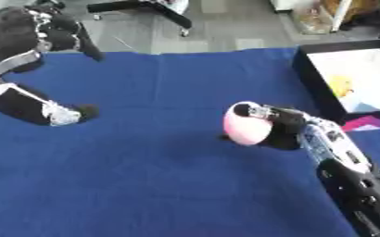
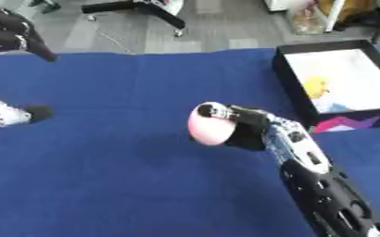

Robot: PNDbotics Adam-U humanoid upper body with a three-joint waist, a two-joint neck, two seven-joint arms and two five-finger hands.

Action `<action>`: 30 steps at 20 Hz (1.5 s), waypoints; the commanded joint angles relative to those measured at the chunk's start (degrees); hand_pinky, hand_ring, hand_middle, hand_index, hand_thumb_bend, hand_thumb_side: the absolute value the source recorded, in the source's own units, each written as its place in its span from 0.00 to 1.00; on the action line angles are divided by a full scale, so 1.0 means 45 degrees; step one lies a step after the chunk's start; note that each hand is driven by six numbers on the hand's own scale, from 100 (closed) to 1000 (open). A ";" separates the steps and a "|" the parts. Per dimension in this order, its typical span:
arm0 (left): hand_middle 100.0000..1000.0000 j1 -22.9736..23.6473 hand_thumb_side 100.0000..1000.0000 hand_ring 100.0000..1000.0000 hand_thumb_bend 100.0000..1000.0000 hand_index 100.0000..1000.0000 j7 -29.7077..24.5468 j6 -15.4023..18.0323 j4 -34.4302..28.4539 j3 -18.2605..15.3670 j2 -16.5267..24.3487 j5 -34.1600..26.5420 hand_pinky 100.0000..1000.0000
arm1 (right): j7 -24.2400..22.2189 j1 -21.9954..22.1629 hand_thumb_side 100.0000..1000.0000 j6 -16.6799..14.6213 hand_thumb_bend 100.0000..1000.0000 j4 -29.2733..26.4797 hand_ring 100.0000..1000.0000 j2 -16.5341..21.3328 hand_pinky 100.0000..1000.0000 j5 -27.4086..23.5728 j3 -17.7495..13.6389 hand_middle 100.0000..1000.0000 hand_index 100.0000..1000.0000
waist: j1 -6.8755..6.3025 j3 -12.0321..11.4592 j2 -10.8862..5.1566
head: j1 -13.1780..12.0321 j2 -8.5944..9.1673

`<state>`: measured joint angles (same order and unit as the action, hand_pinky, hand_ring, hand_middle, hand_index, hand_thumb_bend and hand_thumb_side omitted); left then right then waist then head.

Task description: Pick up the objects with one hand, pass them to the other hand, and then place them into the box on the other side of the table.

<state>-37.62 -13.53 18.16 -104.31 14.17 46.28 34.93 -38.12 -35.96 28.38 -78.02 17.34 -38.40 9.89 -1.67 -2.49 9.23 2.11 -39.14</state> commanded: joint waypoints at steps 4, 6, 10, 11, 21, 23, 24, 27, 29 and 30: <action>0.52 0.0319 0.39 0.55 0.39 0.70 0.0462 -0.0359 0.0290 -0.0805 0.0488 -0.0010 0.77 | 0.2035 -0.0831 0.22 -0.0592 0.00 0.0590 0.59 0.0717 0.99 -0.0947 -0.1933 0.15 0.00 | -0.0024 -0.0027 -0.0245 | 0.0058 0.0144; 0.52 0.0500 0.37 0.55 0.39 0.70 0.0506 -0.0416 0.0333 -0.0914 0.0503 -0.0024 0.76 | 0.2968 -0.1208 0.60 -0.0887 0.00 0.1200 0.59 0.1041 0.99 -0.1076 -0.2592 0.15 0.00 | -0.0020 -0.0053 -0.0264 | 0.0060 0.0139; 0.52 0.0870 0.41 0.55 0.37 0.70 0.0545 -0.0493 0.0287 -0.1112 0.0574 -0.0026 0.76 | 0.4645 -0.2045 0.21 -0.1675 0.00 0.2779 0.60 0.1960 1.00 -0.1176 -0.3733 0.14 0.00 | 0.0006 -0.0109 -0.0282 | 0.0038 0.0102; 0.52 0.0969 0.41 0.55 0.37 0.70 0.0567 -0.0518 0.0251 -0.1178 0.0590 -0.0035 0.76 | 0.4976 -0.2270 0.21 -0.1910 0.00 0.3203 0.61 0.2242 1.00 -0.1143 -0.3955 0.14 0.00 | 0.0012 -0.0128 -0.0285 | 0.0037 0.0099; 0.52 0.1858 0.40 0.54 0.36 0.70 0.0909 -0.0904 -0.0096 -0.1894 0.0745 -0.0238 0.76 | 0.5665 -0.3772 0.35 -0.6434 0.00 0.7222 0.77 0.5127 1.00 0.4008 -0.4169 0.08 0.00 | 0.0079 -0.0201 -0.0341 | 0.0080 0.0044; 0.52 0.1924 0.41 0.54 0.36 0.70 0.0906 -0.0929 -0.0137 -0.1935 0.0727 -0.0266 0.76 | 0.5506 -0.3828 0.36 -0.7713 0.00 0.7895 0.79 0.5360 1.00 0.5989 -0.3966 0.09 0.00 | 0.0095 -0.0200 -0.0360 | 0.0107 0.0044; 0.52 0.1939 0.41 0.54 0.36 0.70 0.0896 -0.0933 -0.0157 -0.1943 0.0713 -0.0277 0.76 | 0.5494 -0.3828 0.36 -0.8411 0.00 0.8192 0.79 0.5438 1.00 0.7114 -0.3865 0.10 0.01 | 0.0101 -0.0208 -0.0364 | 0.0110 0.0050; 0.52 0.1967 0.41 0.54 0.35 0.70 0.0870 -0.0940 -0.0209 -0.1957 0.0676 -0.0288 0.76 | 0.5817 -0.3744 0.28 -1.0388 0.00 0.8900 0.79 0.5533 1.00 1.0648 -0.3622 0.15 0.05 | 0.0113 -0.0258 -0.0365 | 0.0098 0.0054; 0.52 0.1999 0.41 0.54 0.35 0.70 0.0866 -0.0961 -0.0228 -0.1986 0.0643 -0.0286 0.76 | 0.6381 -0.3703 0.18 -1.1572 0.00 0.9292 0.78 0.5531 0.94 1.3299 -0.3473 0.23 0.15 | 0.0120 -0.0293 -0.0356 | 0.0086 0.0045; 0.52 0.2015 0.41 0.54 0.35 0.70 0.0860 -0.0970 -0.0233 -0.1997 0.0626 -0.0286 0.76 | 0.6794 -0.3698 0.14 -1.2013 0.00 0.9462 0.79 0.5509 0.92 1.4607 -0.3437 0.29 0.34 | 0.0124 -0.0307 -0.0351 | 0.0086 0.0038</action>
<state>-28.15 -9.69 14.00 -104.58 6.33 47.38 33.91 -8.84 -51.73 -22.77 -35.83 39.62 21.07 -5.80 -1.27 -3.87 8.75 2.51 -39.17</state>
